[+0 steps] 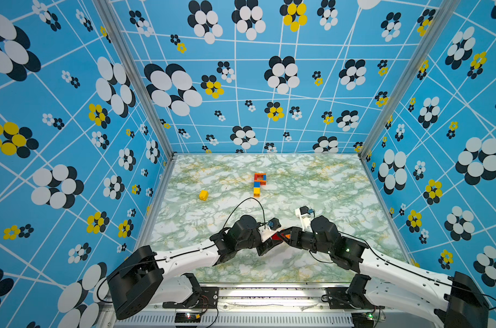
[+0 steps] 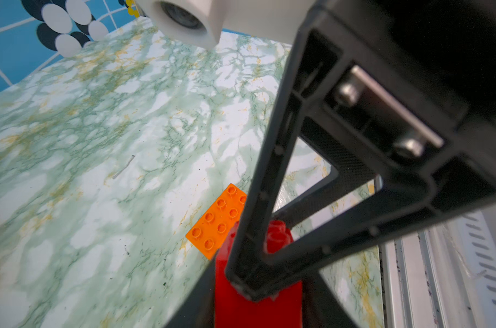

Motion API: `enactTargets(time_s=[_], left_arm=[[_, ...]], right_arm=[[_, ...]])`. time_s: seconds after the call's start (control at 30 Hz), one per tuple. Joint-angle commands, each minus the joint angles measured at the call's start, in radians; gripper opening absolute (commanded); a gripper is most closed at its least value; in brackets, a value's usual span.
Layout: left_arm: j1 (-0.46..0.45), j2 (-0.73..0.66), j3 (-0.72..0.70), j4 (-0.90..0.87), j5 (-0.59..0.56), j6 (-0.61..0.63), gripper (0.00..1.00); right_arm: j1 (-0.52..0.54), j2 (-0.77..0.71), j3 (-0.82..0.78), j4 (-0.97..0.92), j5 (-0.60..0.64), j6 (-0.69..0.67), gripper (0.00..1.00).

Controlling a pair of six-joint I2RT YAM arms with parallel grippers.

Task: Assemble the letter p with lego
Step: Place the lego brick at the center of the board.

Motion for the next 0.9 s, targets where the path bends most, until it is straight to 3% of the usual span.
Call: enactTargets(time_s=[0.0, 0.1, 0.17, 0.27, 0.4, 0.57, 0.87], left_arm=[[-0.001, -0.070, -0.044, 0.016, -0.072, -0.026, 0.62], [0.029, -0.195, -0.099, 0.004, -0.094, -0.094, 0.84], [0.079, -0.297, -0.126, -0.030, -0.086, -0.148, 0.89], [0.179, -0.446, -0.159, -0.095, -0.112, -0.238, 0.90], [0.295, -0.616, -0.199, -0.202, -0.268, -0.363, 0.97], [0.457, -0.740, -0.235, -0.338, -0.366, -0.482, 0.99], [0.736, -0.711, -0.261, -0.434, -0.266, -0.606, 0.99]], right_arm=[[0.006, 0.017, 0.067, -0.054, 0.042, -0.075, 0.22], [0.006, 0.047, 0.127, -0.145, 0.091, -0.164, 0.21], [0.006, 0.084, 0.179, -0.208, 0.116, -0.234, 0.20], [0.015, 0.166, 0.258, -0.272, 0.143, -0.338, 0.19], [0.036, 0.282, 0.317, -0.252, 0.143, -0.471, 0.19], [0.040, 0.418, 0.404, -0.304, 0.138, -0.660, 0.18], [0.134, 0.631, 0.495, -0.293, 0.192, -0.871, 0.19]])
